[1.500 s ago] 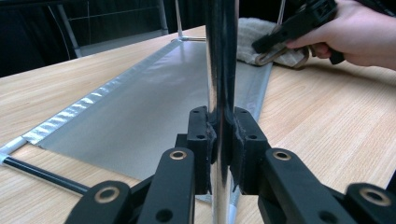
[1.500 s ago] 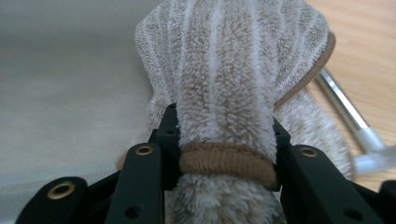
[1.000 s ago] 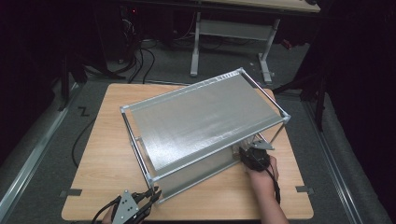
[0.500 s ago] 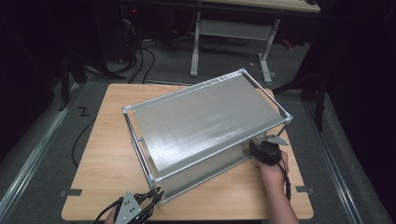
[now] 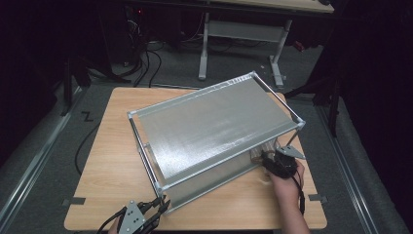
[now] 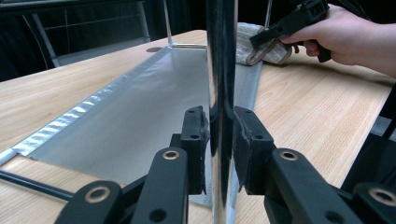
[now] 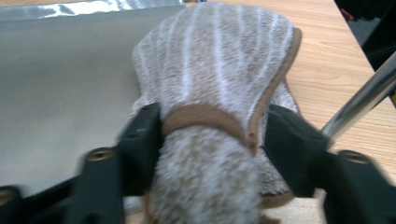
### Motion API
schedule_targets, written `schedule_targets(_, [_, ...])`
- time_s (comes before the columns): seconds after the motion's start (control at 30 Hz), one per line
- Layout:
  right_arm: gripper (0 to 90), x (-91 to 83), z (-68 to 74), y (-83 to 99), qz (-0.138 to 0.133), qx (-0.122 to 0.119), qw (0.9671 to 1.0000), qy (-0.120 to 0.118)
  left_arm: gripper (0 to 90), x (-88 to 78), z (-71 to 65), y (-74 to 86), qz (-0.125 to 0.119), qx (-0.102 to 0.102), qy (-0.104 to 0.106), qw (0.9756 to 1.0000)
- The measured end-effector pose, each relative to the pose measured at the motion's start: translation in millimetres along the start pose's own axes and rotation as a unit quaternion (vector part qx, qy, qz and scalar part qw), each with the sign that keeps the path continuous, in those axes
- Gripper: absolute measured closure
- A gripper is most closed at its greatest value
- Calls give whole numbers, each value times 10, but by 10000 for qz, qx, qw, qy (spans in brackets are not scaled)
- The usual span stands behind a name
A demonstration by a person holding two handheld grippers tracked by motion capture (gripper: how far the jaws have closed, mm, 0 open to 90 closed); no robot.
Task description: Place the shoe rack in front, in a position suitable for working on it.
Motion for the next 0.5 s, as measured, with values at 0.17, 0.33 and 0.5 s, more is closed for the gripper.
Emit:
schedule_targets(0.17, [514, 23, 38, 13, -56, -30, 10000, 9, 789, -11, -13, 1, -35, 12, 29, 10000])
schedule_targets(0.33, [530, 44, 30, 14, -75, 18, 10000, 40, 793, -13, -12, 3, -34, -4, 26, 10000])
schedule_targets(0.5, [568, 89, 41, 69, 67, 47, 10000, -28, 759, -44, -23, -4, -77, 3, 12, 10000])
Point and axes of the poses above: each handheld gripper's, and its own axes: x roughly forward along the jaws, y roughly out of its underside, z roughly to its left, the point moved 8 cm from there along x, roughly forward along the jaws, and after that the axes turned 14 degrees about y, right-handed, at the moved point
